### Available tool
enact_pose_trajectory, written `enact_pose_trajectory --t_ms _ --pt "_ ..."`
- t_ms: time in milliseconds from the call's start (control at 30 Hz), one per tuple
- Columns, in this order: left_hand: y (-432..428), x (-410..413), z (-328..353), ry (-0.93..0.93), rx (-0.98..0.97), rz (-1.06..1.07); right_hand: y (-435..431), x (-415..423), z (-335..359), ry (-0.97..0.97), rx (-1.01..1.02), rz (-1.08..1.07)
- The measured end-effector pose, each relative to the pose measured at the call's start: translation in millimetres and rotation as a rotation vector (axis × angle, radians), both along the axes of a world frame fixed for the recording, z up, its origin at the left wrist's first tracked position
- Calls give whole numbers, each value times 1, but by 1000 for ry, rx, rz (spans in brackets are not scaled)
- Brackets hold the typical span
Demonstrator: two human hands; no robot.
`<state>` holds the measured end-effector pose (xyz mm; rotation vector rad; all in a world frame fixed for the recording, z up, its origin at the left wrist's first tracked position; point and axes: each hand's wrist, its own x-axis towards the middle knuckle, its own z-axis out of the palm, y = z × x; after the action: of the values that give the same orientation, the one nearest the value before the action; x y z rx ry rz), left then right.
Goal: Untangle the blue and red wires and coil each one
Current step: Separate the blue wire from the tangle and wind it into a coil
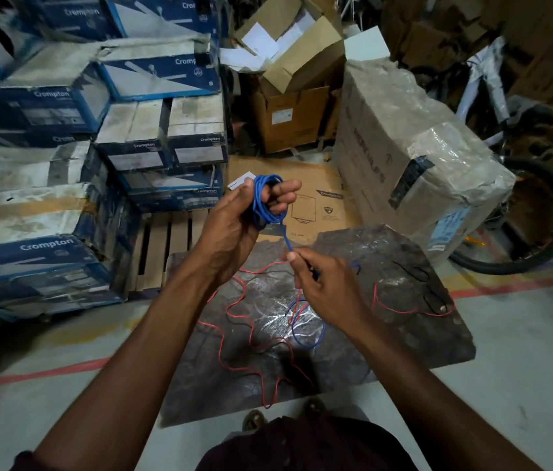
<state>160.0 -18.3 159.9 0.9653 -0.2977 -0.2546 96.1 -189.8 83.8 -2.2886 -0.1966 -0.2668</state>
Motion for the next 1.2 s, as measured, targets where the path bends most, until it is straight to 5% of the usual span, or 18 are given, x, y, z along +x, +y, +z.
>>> enact_pose_trajectory --t_ms 167,333,600,767,967,1200 --pt "-6 8 9 13 -58 69 -9 -15 -3 6 -129 4" --pt "-11 16 12 13 81 208 -10 -35 24 4 -350 148" --pt "-9 10 6 -478 876 353 -15 -36 110 -216 -480 234" --pt "-4 -11 7 -632 1019 222 -38 5 145 -437 -357 131" --pt "6 -31 13 -407 752 -133 -51 47 147 -402 -147 106" --pt "9 -32 35 -199 227 -169 -35 59 94 -203 105 110"
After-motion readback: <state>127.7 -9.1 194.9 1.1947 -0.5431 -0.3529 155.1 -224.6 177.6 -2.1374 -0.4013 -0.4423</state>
